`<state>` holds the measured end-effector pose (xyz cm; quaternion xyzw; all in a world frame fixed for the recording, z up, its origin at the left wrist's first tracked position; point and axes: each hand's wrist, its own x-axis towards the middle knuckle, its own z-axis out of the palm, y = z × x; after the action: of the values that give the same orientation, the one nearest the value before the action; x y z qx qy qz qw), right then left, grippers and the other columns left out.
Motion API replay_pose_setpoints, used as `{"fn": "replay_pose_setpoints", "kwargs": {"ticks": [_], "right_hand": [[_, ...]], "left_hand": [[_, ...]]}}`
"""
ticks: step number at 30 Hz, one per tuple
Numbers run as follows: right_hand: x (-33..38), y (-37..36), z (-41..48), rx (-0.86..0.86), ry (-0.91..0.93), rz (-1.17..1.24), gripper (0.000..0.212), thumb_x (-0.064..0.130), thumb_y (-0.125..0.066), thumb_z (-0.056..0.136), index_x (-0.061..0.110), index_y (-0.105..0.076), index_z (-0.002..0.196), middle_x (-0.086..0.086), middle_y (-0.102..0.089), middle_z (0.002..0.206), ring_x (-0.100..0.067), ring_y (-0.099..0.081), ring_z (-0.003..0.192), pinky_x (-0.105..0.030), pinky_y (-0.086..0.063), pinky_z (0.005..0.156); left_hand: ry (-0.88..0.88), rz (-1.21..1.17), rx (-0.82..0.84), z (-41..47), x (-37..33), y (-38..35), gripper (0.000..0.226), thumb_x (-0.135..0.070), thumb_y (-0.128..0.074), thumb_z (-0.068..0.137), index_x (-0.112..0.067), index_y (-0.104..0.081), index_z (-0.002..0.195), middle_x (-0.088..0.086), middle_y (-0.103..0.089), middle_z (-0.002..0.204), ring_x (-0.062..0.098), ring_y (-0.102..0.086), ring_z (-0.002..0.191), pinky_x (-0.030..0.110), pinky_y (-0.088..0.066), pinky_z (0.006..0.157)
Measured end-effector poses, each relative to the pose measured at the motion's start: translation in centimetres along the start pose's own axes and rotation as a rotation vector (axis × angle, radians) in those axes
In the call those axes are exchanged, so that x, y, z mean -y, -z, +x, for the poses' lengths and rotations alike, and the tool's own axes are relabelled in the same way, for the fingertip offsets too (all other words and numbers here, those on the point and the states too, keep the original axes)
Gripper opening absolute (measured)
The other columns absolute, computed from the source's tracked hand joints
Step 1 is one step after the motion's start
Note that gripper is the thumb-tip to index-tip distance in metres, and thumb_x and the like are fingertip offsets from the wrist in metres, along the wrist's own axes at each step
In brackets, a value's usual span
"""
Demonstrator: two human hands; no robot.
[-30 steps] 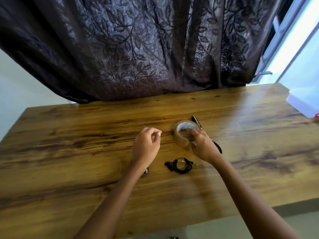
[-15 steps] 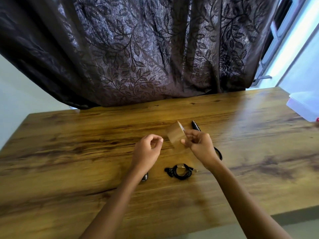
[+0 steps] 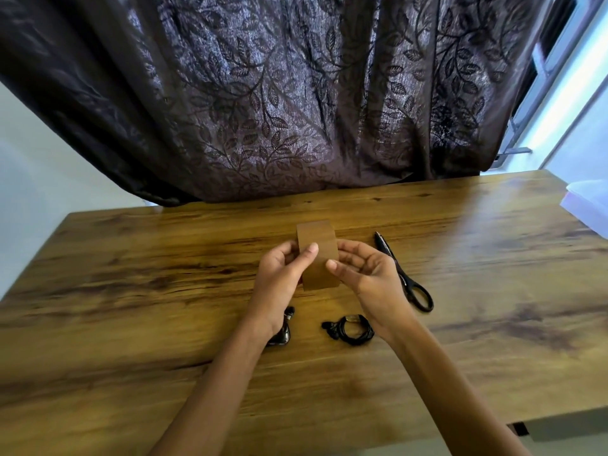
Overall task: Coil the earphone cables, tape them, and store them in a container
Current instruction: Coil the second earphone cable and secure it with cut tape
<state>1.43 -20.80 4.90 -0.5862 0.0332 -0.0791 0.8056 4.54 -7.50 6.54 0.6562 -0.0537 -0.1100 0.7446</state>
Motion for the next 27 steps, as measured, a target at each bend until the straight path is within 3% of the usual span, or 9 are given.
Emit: {"fn": "replay_pose_setpoints", "kwargs": {"ticks": [5, 10, 14, 18, 22, 27], "right_hand": [[0.2, -0.1, -0.1, 0.074, 0.002, -0.016, 0.038, 0.001, -0.065, 0.072, 0.012, -0.061, 0.108, 0.0, -0.073, 0.093, -0.012, -0.068, 0.09, -0.02, -0.054, 0.074], [0.2, 0.0, -0.1, 0.092, -0.019, -0.001, 0.032, 0.011, -0.06, 0.079, 0.007, -0.063, 0.11, -0.011, -0.07, 0.107, -0.021, -0.064, 0.104, -0.028, -0.052, 0.086], [0.2, 0.1, -0.1, 0.003, 0.026, 0.018, 0.024, -0.001, -0.051, 0.087, 0.008, -0.065, 0.105, -0.009, -0.07, 0.103, -0.019, -0.064, 0.102, -0.027, -0.05, 0.088], [0.0, -0.2, -0.3, -0.127, 0.101, -0.054, 0.025, -0.003, -0.061, 0.082, 0.006, -0.062, 0.106, -0.003, -0.07, 0.1, -0.011, -0.065, 0.095, -0.025, -0.053, 0.083], [0.0, -1.1, -0.6, -0.128, 0.138, -0.108, 0.049, 0.001, -0.072, 0.071, 0.006, -0.054, 0.116, 0.005, -0.066, 0.103, 0.002, -0.064, 0.092, -0.015, -0.051, 0.074], [-0.6, -2.1, -0.1, -0.134, -0.001, -0.119, 0.093, 0.03, -0.083, 0.05, 0.018, -0.04, 0.131, 0.004, -0.056, 0.122, -0.009, -0.057, 0.112, -0.031, -0.05, 0.093]], "left_hand": [[0.035, -0.019, -0.019, 0.4, -0.6, 0.6, 0.015, -0.026, -0.059, 0.087, -0.017, -0.068, 0.095, 0.002, -0.073, 0.088, 0.013, -0.068, 0.079, 0.029, -0.053, 0.068], [0.101, -0.206, -0.034, 0.9, -1.2, 1.0, 0.024, -0.022, -0.053, 0.09, -0.005, -0.064, 0.104, 0.004, -0.07, 0.085, 0.009, -0.067, 0.072, 0.022, -0.053, 0.056], [0.176, -0.431, -0.088, 1.3, -1.2, 1.6, 0.019, -0.019, -0.05, 0.092, -0.006, -0.062, 0.097, 0.007, -0.068, 0.09, 0.015, -0.065, 0.081, 0.027, -0.056, 0.065], [0.248, -0.653, -0.118, 1.3, -1.4, 1.9, 0.021, -0.02, -0.044, 0.095, -0.006, -0.061, 0.093, 0.008, -0.071, 0.088, 0.018, -0.064, 0.088, 0.031, -0.054, 0.077], [0.32, -0.824, -0.135, 1.0, -1.5, 1.8, 0.025, -0.016, -0.036, 0.098, 0.0, -0.056, 0.099, 0.017, -0.064, 0.106, 0.026, -0.06, 0.102, 0.044, -0.048, 0.08], [0.386, -0.978, -0.148, 1.0, -1.2, 1.4, 0.029, -0.014, -0.028, 0.1, 0.003, -0.052, 0.104, 0.021, -0.057, 0.116, 0.031, -0.054, 0.11, 0.051, -0.044, 0.074]]}}
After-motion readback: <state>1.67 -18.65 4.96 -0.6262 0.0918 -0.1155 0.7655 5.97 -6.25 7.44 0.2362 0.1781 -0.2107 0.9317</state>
